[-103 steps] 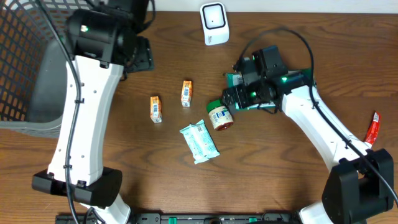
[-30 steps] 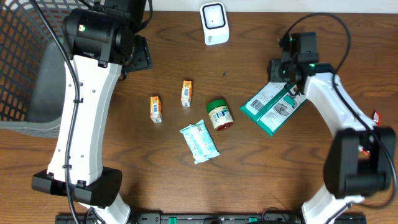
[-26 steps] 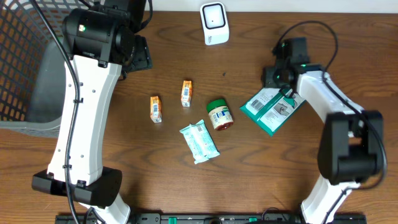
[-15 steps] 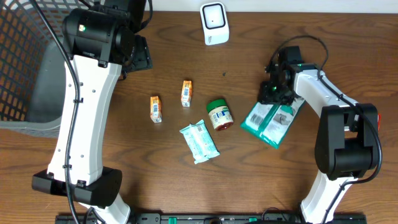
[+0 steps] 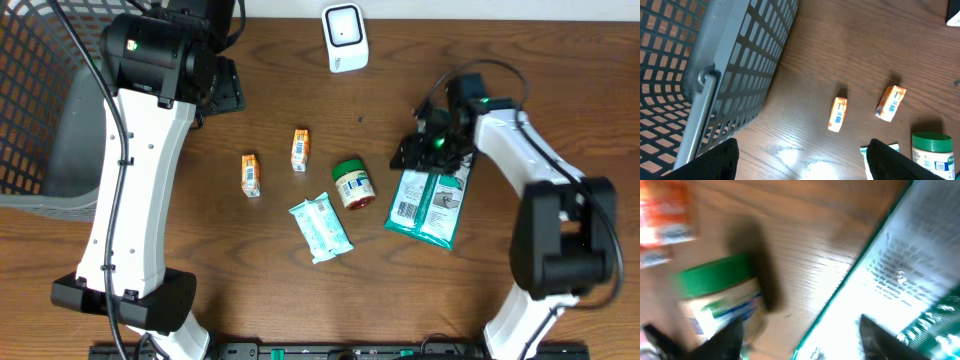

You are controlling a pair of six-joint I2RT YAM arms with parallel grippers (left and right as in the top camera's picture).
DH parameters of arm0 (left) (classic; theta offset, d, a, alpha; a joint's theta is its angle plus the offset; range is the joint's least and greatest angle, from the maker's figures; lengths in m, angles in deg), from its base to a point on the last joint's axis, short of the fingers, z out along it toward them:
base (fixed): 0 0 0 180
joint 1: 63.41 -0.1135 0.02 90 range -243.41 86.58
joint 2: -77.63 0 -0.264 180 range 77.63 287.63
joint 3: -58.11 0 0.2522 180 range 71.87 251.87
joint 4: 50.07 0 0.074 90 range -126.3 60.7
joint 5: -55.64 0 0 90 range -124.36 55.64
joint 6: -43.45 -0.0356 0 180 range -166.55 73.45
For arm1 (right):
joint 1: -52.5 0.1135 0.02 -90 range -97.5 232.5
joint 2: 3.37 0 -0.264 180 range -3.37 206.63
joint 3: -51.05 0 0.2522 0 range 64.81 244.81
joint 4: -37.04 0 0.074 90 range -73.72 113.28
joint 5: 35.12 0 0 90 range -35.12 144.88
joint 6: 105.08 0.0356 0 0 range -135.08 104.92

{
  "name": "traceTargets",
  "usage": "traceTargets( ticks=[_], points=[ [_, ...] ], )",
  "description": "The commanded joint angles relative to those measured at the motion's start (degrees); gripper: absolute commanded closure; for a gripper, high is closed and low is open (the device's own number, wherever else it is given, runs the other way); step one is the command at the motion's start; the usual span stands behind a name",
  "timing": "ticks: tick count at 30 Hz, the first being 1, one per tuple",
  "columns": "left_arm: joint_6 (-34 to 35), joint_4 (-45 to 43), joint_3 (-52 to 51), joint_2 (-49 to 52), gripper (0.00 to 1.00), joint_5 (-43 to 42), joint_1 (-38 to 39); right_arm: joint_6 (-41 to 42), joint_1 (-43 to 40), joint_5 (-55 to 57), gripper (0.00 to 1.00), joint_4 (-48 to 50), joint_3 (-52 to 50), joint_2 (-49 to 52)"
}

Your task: Scan the item barcode

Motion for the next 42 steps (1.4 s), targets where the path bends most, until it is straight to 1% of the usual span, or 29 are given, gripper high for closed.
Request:
traceTargets(
  ticks=[1, 3, 6, 8, 14, 16, 18, 22, 25, 27, 28, 29, 30, 31, 32, 33, 35, 36, 37, 42],
  points=[
    [0.7, 4.4, 0.3, 0.3, 0.18, 0.6, -0.2, -2.5, -2.9, -3.1, 0.17, -1.2, 3.0, -8.2],
    [0.7, 4.4, 0.3, 0.3, 0.18, 0.6, -0.2, -4.3, -4.8, -1.7, 0.15, -3.3, 3.0, -10.2],
    [0.7, 4.4, 0.3, 0.2, 0.18, 0.6, -0.2, -6.1, -8.3, 1.7, 0.15, -7.0, 3.0, -11.1],
    [0.7, 4.4, 0.3, 0.2, 0.18, 0.6, -0.2, -6.8, -10.3, 2.6, 0.15, -7.8, 1.9, -11.0],
    [0.2, 4.3, 0.3, 0.3, 0.18, 0.9, -0.2, -6.7, -14.3, 2.7, 0.15, -5.0, -6.1, -11.0],
    [-3.6, 0.4, 0.3, 0.1, 0.18, 4.2, -0.2, -6.8, -15.1, 3.2, 0.16, -4.2, -9.4, -11.0],
    [-3.8, -3.2, 0.3, 0.1, 0.18, 4.2, -0.2, -6.7, -15.8, 4.9, 0.17, -2.8, -12.3, -11.0],
    [-3.8, -3.9, 0.3, 0.1, 0.18, 4.2, -0.2, -5.6, -17.5, 5.4, 0.17, 2.3, -17.7, -11.0],
    [-2.1, -7.4, 0.3, 0.1, 0.18, 1.3, -0.2, -4.7, -18.9, 3.8, 0.16, 5.9, -19.5, -11.0],
    [-2.1, -8.1, 0.3, 0.1, 0.18, -1.3, -0.2, -4.7, -19.8, 1.9, 0.16, 6.2, -19.7, -11.0],
    [-2.1, -7.3, 0.3, 0.1, 0.18, -4.7, -0.2, -4.8, -20.4, 1.2, 0.16, 6.1, -19.7, -11.0],
    [-2.1, -6.7, 0.3, 0.1, 0.07, -10.0, -0.2, -4.8, -21.0, 1.1, 0.16, 6.0, -19.7, -11.0],
    [-2.1, -6.7, 0.1, 0.4, 0.07, -14.9, -0.2, -4.8, -21.7, 1.1, 0.16, 6.0, -19.7, -11.0],
    [-2.4, -6.8, -0.1, 0.7, 0.14, -20.3, 0.0, -4.8, -22.2, 1.1, 0.16, 6.1, -19.8, -11.0],
    [-3.5, -7.2, -0.5, 1.2, 0.26, -25.4, 0.5, -4.8, -22.7, 1.1, 0.16, 6.2, -19.8, -11.0],
    [-4.9, -7.8, -1.0, 1.7, 0.52, -30.0, 1.2, -4.8, -23.1, 0.9, 0.16, 6.2, -19.9, -11.0],
    [-6.7, -9.9, -2.6, 2.9, 0.81, -35.1, 3.4, -4.8, -23.9, 0.9, 0.16, 6.2, -19.9, -11.0],
    [-7.3, -11.1, -3.4, 3.5, 0.91, -35.4, 4.7, -4.8, -24.2, 0.9, 0.15, 6.2, -19.9, -11.0],
    [-7.8, -12.3, -4.3, 4.2, 0.92, -35.3, 5.8, -4.8, -24.2, 0.9, 0.15, 6.2, -20.0, -11.0],
    [-11.1, -17.6, -8.0, 8.8, 0.93, -35.3, 12.0, -6.1, -24.3, 0.9, 0.17, 6.1, -20.9, -11.0]
  ],
)
